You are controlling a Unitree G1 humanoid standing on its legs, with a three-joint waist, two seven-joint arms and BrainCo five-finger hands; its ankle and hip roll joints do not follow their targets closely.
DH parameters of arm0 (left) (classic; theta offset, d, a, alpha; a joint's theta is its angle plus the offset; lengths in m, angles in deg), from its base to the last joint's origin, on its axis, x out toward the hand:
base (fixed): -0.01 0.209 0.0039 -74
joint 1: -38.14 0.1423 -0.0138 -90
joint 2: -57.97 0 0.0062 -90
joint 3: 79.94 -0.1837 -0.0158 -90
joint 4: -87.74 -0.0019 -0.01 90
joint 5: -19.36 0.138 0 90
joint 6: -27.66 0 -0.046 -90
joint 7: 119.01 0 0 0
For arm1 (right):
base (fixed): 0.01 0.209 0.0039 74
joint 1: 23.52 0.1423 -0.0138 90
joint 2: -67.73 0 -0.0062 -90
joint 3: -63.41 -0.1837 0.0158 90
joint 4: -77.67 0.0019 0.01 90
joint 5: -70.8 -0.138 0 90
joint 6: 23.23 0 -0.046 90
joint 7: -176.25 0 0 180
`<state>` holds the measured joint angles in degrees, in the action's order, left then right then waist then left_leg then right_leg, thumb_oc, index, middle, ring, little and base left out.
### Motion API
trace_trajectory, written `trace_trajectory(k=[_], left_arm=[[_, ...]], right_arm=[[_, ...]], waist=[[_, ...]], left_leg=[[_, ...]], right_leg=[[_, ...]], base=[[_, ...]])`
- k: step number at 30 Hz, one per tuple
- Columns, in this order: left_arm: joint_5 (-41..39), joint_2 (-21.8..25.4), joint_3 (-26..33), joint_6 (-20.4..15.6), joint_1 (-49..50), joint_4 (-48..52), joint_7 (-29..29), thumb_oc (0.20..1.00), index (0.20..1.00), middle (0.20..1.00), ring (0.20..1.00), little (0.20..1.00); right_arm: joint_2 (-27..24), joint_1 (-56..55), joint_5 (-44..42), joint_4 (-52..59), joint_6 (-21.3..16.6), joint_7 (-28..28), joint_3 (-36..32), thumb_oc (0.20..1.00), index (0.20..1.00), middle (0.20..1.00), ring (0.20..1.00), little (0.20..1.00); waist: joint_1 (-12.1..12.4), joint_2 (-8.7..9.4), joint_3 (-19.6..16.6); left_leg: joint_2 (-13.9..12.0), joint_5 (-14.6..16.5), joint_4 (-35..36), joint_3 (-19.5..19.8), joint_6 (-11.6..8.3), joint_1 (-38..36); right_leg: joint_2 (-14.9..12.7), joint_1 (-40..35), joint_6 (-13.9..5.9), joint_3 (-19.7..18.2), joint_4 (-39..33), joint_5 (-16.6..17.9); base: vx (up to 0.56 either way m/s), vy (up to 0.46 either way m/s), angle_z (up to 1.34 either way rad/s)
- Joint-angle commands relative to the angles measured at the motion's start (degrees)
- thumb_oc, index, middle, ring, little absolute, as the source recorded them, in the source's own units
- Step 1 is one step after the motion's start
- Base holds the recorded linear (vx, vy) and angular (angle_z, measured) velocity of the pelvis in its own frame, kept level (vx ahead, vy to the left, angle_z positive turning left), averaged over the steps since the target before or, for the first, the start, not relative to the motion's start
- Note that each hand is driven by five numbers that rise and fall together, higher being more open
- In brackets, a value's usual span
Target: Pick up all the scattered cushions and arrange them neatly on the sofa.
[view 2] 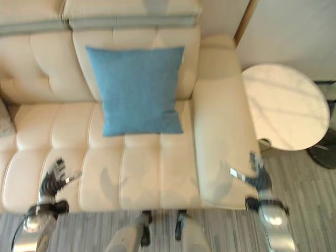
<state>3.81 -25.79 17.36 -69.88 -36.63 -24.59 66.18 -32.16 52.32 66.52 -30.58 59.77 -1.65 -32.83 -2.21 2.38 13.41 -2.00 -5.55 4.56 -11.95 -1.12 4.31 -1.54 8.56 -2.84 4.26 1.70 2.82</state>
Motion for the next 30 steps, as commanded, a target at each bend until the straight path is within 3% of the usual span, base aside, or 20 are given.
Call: trace_trajectory(k=[1,4,5,6,7,9,10,11,13,14,16,18,21,25,27,30], left_arm=[[5.0,0.3,0.1,-0.4,-0.5,-1.3,-2.2,1.000,1.000,1.000,1.000,1.000],[6.0,0.9,-0.7,-0.6,-0.2,-2.0,-2.2,1.000,1.000,1.000,1.000,1.000],[6.6,2.2,-1.9,-0.8,-1.8,-2.7,-2.0,1.000,1.000,1.000,1.000,1.000],[6.6,2.3,-1.9,-0.8,-1.8,-2.7,-2.0,1.000,1.000,1.000,1.000,1.000],[6.5,3.2,-2.3,-0.9,-2.4,-2.4,-1.5,1.000,1.000,1.000,1.000,1.000],[6.3,3.5,-2.9,-0.7,-2.5,-2.2,-1.3,1.000,1.000,1.000,1.000,1.000],[6.2,3.5,-2.9,-0.7,-2.5,-2.2,-1.3,1.000,1.000,1.000,1.000,1.000],[6.3,3.4,-3.6,-0.7,-2.5,-2.0,-0.4,1.000,1.000,1.000,1.000,1.000],[5.8,2.8,-3.6,-1.0,-3.3,-2.2,0.0,1.000,1.000,1.000,1.000,1.000],[5.8,2.4,-3.7,-1.0,-3.4,-2.5,0.3,1.000,1.000,1.000,1.000,1.000],[5.8,1.5,-4.0,-0.8,-4.0,-2.7,0.8,1.000,1.000,1.000,1.000,1.000],[6.1,1.1,-4.3,-0.9,-4.5,-3.0,0.6,1.000,1.000,1.000,1.000,1.000],[6.0,1.0,-4.6,-1.5,-4.7,-3.0,-0.2,1.000,1.000,1.000,1.000,1.000],[6.0,0.3,-4.9,-1.3,-4.6,-2.6,-0.7,1.000,1.000,1.000,1.000,1.000],[5.8,0.3,-5.0,-1.2,-4.6,-2.7,-0.7,1.000,1.000,1.000,1.000,1.000],[6.7,0.3,-5.7,-0.5,-4.6,-4.5,-1.0,1.000,1.000,1.000,1.000,1.000]], right_arm=[[-0.9,1.6,5.3,-1.4,-0.2,-2.3,3.6,1.000,1.000,1.000,1.000,1.000],[0.0,1.6,7.0,-3.8,0.1,-2.4,5.5,1.000,1.000,1.000,1.000,1.000],[0.9,1.5,6.5,-5.2,0.1,-2.1,6.4,1.000,1.000,1.000,1.000,1.000],[0.9,1.6,6.5,-5.2,0.1,-2.1,6.3,1.000,1.000,1.000,1.000,1.000],[1.7,1.6,5.8,-6.6,0.0,-1.6,7.2,1.000,1.000,1.000,1.000,1.000],[2.6,0.5,5.4,-7.2,0.2,-1.4,6.8,1.000,1.000,1.000,1.000,1.000],[2.6,0.5,5.4,-7.2,0.2,-1.4,6.8,1.000,1.000,1.000,1.000,1.000],[2.4,0.9,5.5,-6.9,0.2,-0.3,6.4,1.000,1.000,1.000,1.000,1.000],[2.0,2.6,4.5,-7.1,0.8,0.3,6.4,1.000,1.000,1.000,1.000,1.000],[1.6,3.1,3.8,-7.0,0.6,1.0,6.2,1.000,1.000,1.000,1.000,1.000],[0.6,4.3,3.7,-7.6,1.1,1.8,5.8,1.000,1.000,1.000,1.000,1.000],[0.1,4.8,3.7,-8.2,1.4,1.9,5.6,1.000,1.000,1.000,1.000,1.000],[-0.3,4.6,3.3,-8.3,1.6,1.6,5.2,1.000,1.000,1.000,1.000,1.000],[-0.6,4.8,3.9,-9.3,1.2,0.9,6.0,1.000,1.000,1.000,1.000,1.000],[-0.5,4.7,3.8,-9.4,1.1,0.8,5.9,1.000,1.000,1.000,1.000,1.000],[0.4,4.1,2.7,-10.6,1.2,0.8,5.2,1.000,1.000,1.000,1.000,1.000]], waist=[[-1.0,-0.04,-3.9],[-1.5,0.20,-3.1],[-1.8,-0.51,-1.8],[-1.7,-0.47,-1.9],[-0.9,-1.49,-1.4],[0.1,-1.61,-2.5],[0.2,-1.74,-2.6],[1.6,-0.88,-3.1],[2.5,-1.01,-3.6],[2.8,-1.37,-3.5],[2.9,-2.10,-2.5],[2.5,-2.17,-2.0],[0.8,-0.59,-1.9],[0.1,0.37,-2.6],[-0.5,0.34,-2.9],[-1.6,-0.42,-4.9]], left_leg=[[2.4,6.3,0.4,-1.0,-0.40,-3.3],[2.0,5.8,0.4,-1.8,-0.34,-2.9],[0.8,4.5,0.4,-1.5,-0.07,-2.4],[0.8,4.3,0.4,-1.6,-0.09,-2.2],[-0.8,2.6,0.4,-2.0,0.05,-1.0],[-1.2,0.8,0.4,-1.0,-0.15,0.9],[-1.4,0.7,0.4,-1.0,-0.19,1.0],[-1.4,-1.8,0.4,0.1,-1.09,3.9],[-2.1,-4.5,0.3,0.2,-2.72,8.0],[-2.6,-5.7,0.3,0.3,-3.63,9.7],[-2.5,-7.0,0.0,1.2,-5.40,11.6],[-1.6,-5.9,-0.5,1.7,-5.16,11.5],[1.3,1.1,-8.1,3.5,-3.45,9.7],[2.0,7.2,-11.7,6.8,-2.53,4.5],[1.4,7.8,-11.5,6.1,-2.59,2.8],[-0.6,6.3,-5.8,3.6,-3.06,-1.7]], right_leg=[[-2.2,-1.3,-7.39,0.9,-3.0,1.1],[-2.1,0.8,-8.27,-1.0,0.1,3.0],[-0.8,1.7,-7.86,-2.6,6.3,-0.3],[-0.8,1.9,-7.81,-2.7,6.4,-0.2],[-1.0,1.3,-6.21,-1.5,15.0,-4.9],[-2.0,-2.6,-5.58,-2.6,24.0,-5.9],[-1.8,-2.5,-5.53,-2.6,23.8,-5.6],[-1.7,-7.9,-4.47,-2.9,18.8,-8.6],[0.6,-11.4,-2.88,-3.7,9.5,-13.5],[1.8,-12.3,-1.98,-4.1,4.9,-14.1],[2.2,-11.2,-1.48,-3.4,2.2,-12.6],[1.8,-10.8,-1.63,-2.7,1.2,-11.5],[-1.3,-8.9,-2.63,-1.0,-2.4,-6.5],[-2.3,-7.5,-2.70,-0.5,-2.9,-4.8],[-2.3,-7.3,-2.66,0.1,-2.9,-4.7],[-1.1,-7.5,-2.57,2.0,-3.1,-5.1]], base=[[-0.08,0.050,-0.76],[-0.24,-0.001,-0.60],[-0.24,0.005,-0.39],[-0.50,-0.020,-0.36],[-0.41,-0.071,-0.37],[-0.44,-0.147,0.05],[-0.34,-0.246,0.34],[-0.29,-0.237,0.20],[-0.37,-0.271,0.21],[-0.34,-0.195,0.13],[-0.36,-0.136,0.09],[-0.31,-0.044,0.25],[-0.36,-0.017,0.23],[-0.16,-0.006,0.11],[-0.05,0.023,0.08],[-0.01,0.029,0.22]])
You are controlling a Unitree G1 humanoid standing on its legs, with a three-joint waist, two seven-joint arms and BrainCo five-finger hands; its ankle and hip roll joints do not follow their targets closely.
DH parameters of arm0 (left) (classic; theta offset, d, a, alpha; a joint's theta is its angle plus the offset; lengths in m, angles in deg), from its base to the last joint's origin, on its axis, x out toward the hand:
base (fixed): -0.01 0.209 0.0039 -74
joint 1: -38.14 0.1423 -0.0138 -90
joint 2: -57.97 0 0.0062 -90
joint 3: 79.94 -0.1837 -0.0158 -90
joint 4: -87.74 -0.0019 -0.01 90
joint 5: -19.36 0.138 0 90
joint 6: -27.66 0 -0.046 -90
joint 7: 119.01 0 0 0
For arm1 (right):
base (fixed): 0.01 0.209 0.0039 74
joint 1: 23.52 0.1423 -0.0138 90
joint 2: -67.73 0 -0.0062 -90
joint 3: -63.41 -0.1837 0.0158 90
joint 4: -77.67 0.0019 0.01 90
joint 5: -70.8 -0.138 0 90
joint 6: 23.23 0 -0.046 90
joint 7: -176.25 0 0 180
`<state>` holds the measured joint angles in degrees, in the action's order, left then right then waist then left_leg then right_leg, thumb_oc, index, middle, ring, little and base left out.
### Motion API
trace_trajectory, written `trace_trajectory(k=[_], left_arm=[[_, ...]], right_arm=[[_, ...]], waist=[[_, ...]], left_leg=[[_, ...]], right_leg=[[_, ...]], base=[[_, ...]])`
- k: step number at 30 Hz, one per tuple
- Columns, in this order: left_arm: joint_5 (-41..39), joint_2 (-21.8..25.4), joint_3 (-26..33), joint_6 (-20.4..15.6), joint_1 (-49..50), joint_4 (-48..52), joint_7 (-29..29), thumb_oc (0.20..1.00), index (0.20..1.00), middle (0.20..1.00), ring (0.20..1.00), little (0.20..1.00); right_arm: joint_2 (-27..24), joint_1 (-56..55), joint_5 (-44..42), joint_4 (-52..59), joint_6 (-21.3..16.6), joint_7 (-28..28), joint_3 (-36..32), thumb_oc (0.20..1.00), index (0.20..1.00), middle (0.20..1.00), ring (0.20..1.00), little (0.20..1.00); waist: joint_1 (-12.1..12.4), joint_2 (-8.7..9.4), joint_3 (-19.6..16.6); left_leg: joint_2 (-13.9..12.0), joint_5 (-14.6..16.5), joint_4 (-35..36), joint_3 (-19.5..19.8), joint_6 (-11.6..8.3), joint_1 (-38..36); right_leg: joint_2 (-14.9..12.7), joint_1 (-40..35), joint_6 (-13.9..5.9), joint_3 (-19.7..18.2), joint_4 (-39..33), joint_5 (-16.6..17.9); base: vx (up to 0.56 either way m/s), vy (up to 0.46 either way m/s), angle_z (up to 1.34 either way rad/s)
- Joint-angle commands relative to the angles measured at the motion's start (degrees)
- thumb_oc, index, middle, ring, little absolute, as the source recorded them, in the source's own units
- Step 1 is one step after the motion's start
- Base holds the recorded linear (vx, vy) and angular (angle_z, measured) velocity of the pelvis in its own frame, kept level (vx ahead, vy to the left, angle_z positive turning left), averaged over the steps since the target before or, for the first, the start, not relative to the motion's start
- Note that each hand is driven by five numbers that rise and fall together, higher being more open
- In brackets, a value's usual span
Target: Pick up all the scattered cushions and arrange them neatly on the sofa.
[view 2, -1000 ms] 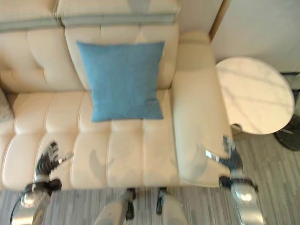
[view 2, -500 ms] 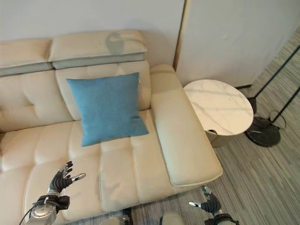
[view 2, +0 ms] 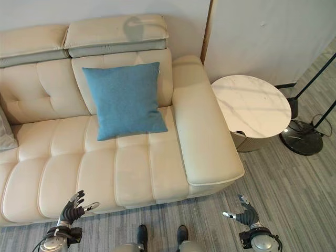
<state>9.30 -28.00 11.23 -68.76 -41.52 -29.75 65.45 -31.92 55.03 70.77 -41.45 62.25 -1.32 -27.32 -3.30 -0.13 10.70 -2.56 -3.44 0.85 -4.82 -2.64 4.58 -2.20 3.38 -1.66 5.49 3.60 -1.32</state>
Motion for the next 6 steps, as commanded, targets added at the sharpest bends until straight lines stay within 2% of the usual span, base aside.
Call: trace_trajectory(k=[1,6], left_arm=[[1.7,2.6,0.3,-1.4,0.3,0.2,-0.3,1.000,1.000,1.000,1.000,1.000],[2.5,2.8,0.7,-0.7,1.2,-0.2,-1.0,1.000,1.000,1.000,1.000,1.000]], right_arm=[[0.1,1.5,-1.7,0.1,-1.2,0.6,-0.4,1.000,1.000,1.000,1.000,1.000],[0.0,2.4,-1.5,-0.6,-0.5,0.3,0.1,1.000,1.000,1.000,1.000,1.000]], waist=[[-0.5,2.31,-2.3],[0.0,2.97,-2.8]], left_leg=[[0.0,4.1,-1.8,-3.4,-1.63,-2.2],[0.7,5.0,-0.9,-2.6,-1.03,-4.0]], right_leg=[[-0.3,-2.6,-3.76,0.9,-5.1,-0.9],[-0.3,-4.0,-4.14,0.2,-5.5,-0.1]], base=[[-0.02,0.027,0.21],[-0.02,0.052,0.02]])
